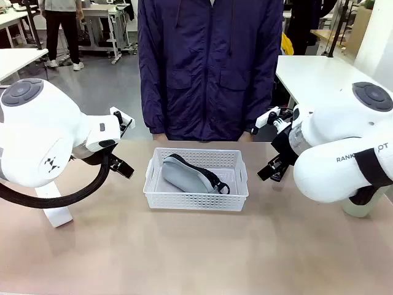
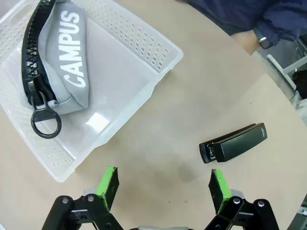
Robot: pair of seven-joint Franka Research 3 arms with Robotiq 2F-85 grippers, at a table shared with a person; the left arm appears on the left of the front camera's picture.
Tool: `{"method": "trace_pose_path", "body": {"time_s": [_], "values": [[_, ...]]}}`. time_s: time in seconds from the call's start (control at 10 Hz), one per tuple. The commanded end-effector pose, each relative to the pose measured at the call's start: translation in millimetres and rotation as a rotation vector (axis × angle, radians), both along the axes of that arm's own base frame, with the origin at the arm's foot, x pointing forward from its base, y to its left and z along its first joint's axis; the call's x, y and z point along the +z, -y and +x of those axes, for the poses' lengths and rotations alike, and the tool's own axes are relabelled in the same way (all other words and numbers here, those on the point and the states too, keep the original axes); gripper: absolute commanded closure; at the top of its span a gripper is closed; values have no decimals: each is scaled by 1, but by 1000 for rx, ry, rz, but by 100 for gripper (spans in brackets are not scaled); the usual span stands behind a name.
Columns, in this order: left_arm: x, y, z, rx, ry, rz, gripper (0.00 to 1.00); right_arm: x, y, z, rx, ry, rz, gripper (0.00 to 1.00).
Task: Efficiently arrange items inside the basket to fit them all.
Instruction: Pick up the Digital clock and place it inside the Organizing basket.
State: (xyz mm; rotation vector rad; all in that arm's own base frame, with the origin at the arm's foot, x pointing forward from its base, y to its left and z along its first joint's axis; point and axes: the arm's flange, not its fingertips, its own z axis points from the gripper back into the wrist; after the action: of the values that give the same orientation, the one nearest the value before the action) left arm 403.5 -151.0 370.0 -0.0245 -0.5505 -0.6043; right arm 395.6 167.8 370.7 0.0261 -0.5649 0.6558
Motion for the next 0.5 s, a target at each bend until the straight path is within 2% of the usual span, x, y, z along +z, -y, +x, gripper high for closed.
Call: {"method": "trace_pose_path", "body": {"time_s": [0.0, 0.4], "values": [[0, 0, 0, 0, 0, 0, 0, 0, 0, 0, 0, 0, 0, 0], [0, 0, 0, 0, 0, 0, 0, 0, 0, 0, 0, 0, 0, 0]]}}
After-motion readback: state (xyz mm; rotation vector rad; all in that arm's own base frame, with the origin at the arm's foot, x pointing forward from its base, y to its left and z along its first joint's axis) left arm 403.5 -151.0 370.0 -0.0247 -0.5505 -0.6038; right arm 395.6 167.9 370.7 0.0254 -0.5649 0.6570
